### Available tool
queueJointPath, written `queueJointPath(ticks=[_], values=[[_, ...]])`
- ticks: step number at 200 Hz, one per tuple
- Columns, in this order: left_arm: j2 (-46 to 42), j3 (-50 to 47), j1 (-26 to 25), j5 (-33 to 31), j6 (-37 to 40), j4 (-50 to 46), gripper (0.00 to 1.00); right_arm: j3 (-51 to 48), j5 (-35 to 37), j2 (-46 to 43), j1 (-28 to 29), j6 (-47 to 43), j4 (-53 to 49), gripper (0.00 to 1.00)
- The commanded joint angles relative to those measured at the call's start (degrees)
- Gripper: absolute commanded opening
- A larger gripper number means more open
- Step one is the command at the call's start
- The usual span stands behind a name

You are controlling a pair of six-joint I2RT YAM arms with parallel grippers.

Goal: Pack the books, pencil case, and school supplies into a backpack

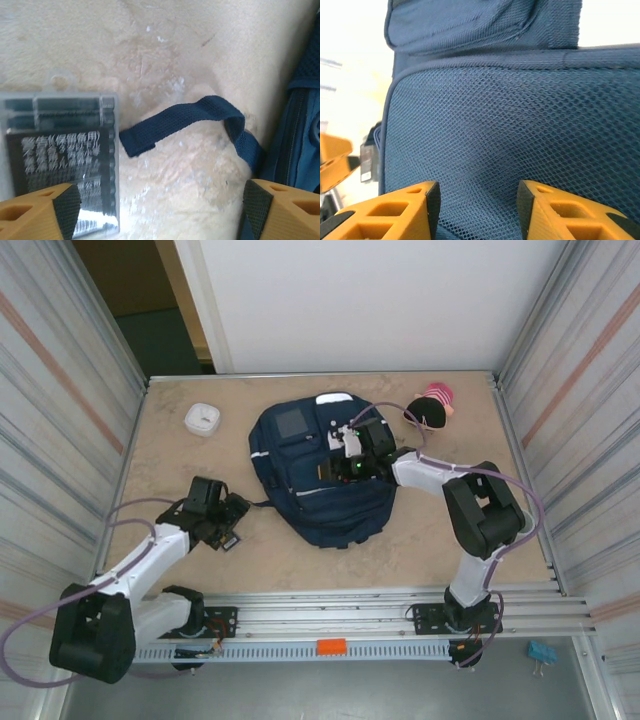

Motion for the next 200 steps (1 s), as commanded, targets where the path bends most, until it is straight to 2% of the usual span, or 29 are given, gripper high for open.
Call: queueJointPath(ticks=[1,23,41,68,119,200], values=[[-4.36,5.35,-1.03,-4.35,0.06,-16.16,0.89,-3.64,2.70,-3.76,-0.31,-0.98,-3.13,0.47],[-7.04,7.63,-1.06,-7.02,0.49,-28.37,0.89,-4.07,1.68,-8.79,1.47,-2.52,-2.97,0.48],[-8.31,6.74,-1.15,-6.81,-0.01,-32.06,0.86,-2.34,3.23,-10.90,3.92,-5.61,-6.26,0.49],[-6.44,5.59,-1.78,-4.98,-0.97,-31.65,0.81,-0.18,3.66,-11.98,7.71,-8.69,-8.88,0.49],[3.81,12.30,-7.49,-7.49,1.07,-30.47,0.83,0.34,3.72,-11.33,11.13,-8.84,-8.59,0.49],[16.15,13.97,-7.72,-4.66,3.23,-23.76,0.80,-1.45,5.36,-13.04,12.47,-8.75,-9.36,0.49]])
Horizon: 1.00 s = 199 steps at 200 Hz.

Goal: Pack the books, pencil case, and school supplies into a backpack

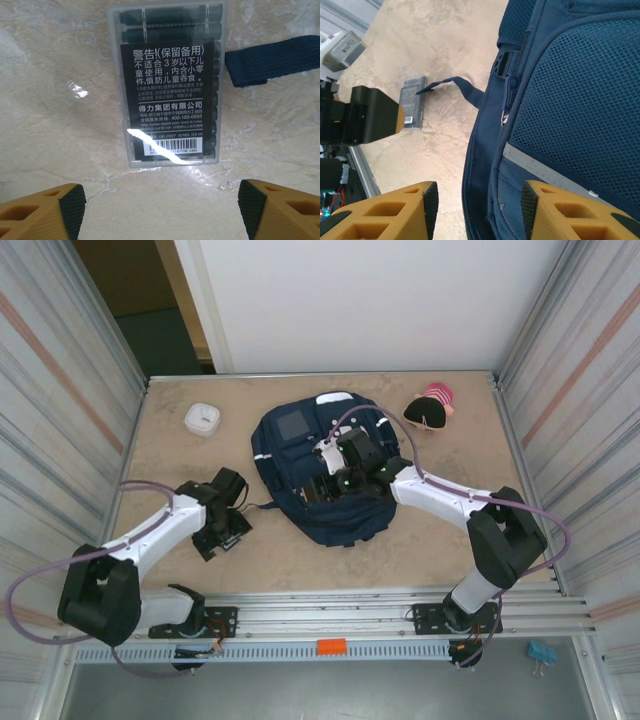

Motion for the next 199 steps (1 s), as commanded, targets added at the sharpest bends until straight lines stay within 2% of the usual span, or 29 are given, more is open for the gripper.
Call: queueJointPath(ticks=[1,88,107,128,154,177,199], values=[[2.73,1.60,-0.30,1.03,1.52,2.03,0.80,-0.60,1.49,-2.20,0.65,-1.02,-1.33,0.49],[11.04,0.30,2.45,1.10,3.86,5.25,0.74,-3.13,2.71,-4.63,1.96,-0.01,-0.53,0.49],[10.39,-1.92,3.49,2.25,3.63,6.93,0.71,-2.93,2.56,-4.61,2.06,-0.26,-0.44,0.49],[9.51,-3.18,4.17,2.64,3.49,8.29,0.61,-2.92,2.48,-4.69,2.13,-0.53,-0.45,0.49],[7.89,-2.87,4.26,2.24,3.86,7.70,0.53,-2.90,2.90,-5.42,2.16,-0.62,-0.96,0.49],[4.49,-3.10,4.17,4.65,2.55,6.80,0.51,-3.66,2.49,-6.50,2.34,0.42,-0.27,0.49],[-1.52,-2.98,2.49,6.67,1.83,5.87,0.50,-4.18,-1.31,-6.67,2.25,2.79,1.92,0.49]])
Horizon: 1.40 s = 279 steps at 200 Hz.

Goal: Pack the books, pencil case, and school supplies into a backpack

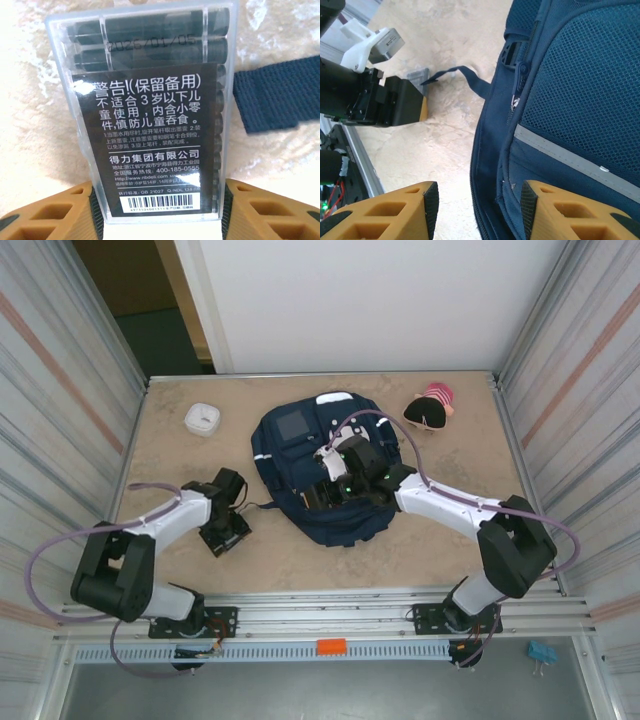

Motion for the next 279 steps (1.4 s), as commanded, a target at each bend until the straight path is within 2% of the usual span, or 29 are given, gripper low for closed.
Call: queueJointPath(ticks=[1,19,51,74,85,97,112,136,162,180,205,252,279], values=[[-6.58,-0.17,-1.26,2.11,-1.04,-2.27,0.50,-0.96,-3.37,-2.37,0.44,2.49,1.76,0.49],[-10.67,2.37,-6.72,1.39,3.13,-2.95,0.51,-0.39,-7.40,-2.34,0.05,3.84,2.29,0.49],[-13.22,7.05,-17.19,-2.78,14.16,-2.10,0.44,2.31,-15.27,-3.11,-3.12,4.34,-2.32,0.49],[-14.33,7.47,-19.77,-4.84,25.18,4.50,0.43,3.18,-20.90,-5.83,-8.12,4.93,-7.21,0.50],[-15.11,6.91,-20.59,-4.65,32.93,9.65,0.43,3.81,-24.20,-7.02,-11.00,4.98,-10.50,0.51],[-15.89,5.57,-21.41,-3.54,41.11,15.85,0.42,5.57,-27.22,-7.66,-13.49,3.34,-16.09,0.51],[-15.93,4.71,-21.72,0.80,49.71,22.40,0.41,7.22,-27.35,-8.93,-14.97,0.75,-22.43,0.51],[-13.77,3.06,-24.41,5.77,63.64,30.60,0.39,7.33,-28.13,-10.45,-16.62,-1.05,-26.50,0.53],[-10.58,0.12,-26.39,9.53,73.90,39.20,0.39,9.71,-28.18,-8.85,-17.57,-3.90,-33.22,0.54],[-8.09,0.79,-27.55,10.27,76.35,40.19,0.40,11.56,-26.07,-7.39,-17.54,-5.96,-37.83,0.55],[-6.53,0.47,-28.79,10.66,76.04,42.59,0.41,12.39,-22.53,-5.59,-17.49,-7.70,-41.30,0.55],[-5.85,0.17,-29.89,10.78,74.87,45.19,0.41,13.00,-24.03,-2.25,-16.03,-9.61,-42.79,0.54],[-5.83,0.21,-30.52,11.16,75.02,45.85,0.40,13.80,-24.49,-0.61,-14.82,-10.53,-42.95,0.48]])
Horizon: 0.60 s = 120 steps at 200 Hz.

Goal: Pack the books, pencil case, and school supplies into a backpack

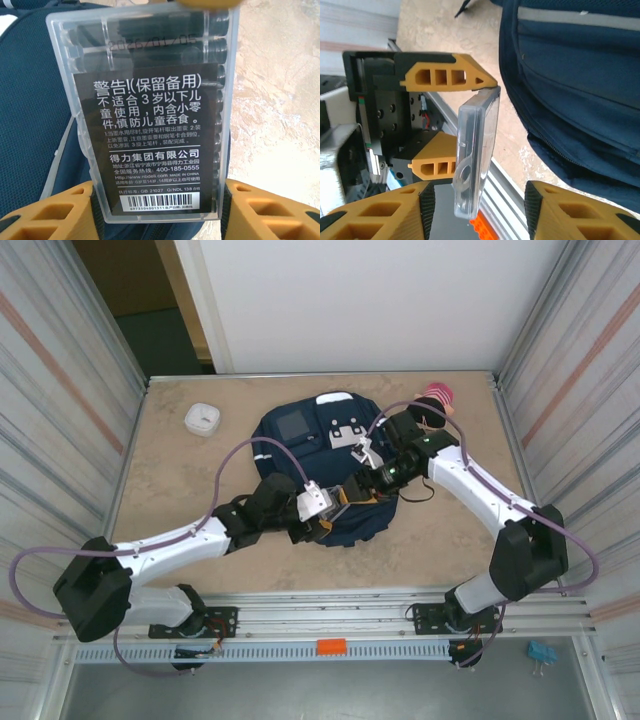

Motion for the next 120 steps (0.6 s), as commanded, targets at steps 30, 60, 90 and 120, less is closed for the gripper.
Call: queueJointPath(ticks=[30,60,90,120], values=[[0.24,0.20,-1.20,0.27,1.74,2.66,0.40,2.84,-1.42,2.87,1.62,-2.67,-2.09,0.33],[0.59,0.70,-1.23,-1.76,1.46,2.84,0.40,2.93,-1.48,2.87,1.32,-2.60,-2.23,0.11],[1.29,2.21,-1.25,-4.24,1.90,1.47,0.62,1.59,-2.45,1.09,-0.89,-2.09,-1.32,0.02],[5.65,8.18,-1.22,-11.02,4.49,-5.29,0.77,-5.56,-6.78,-5.46,-9.45,2.21,6.70,0.01]])
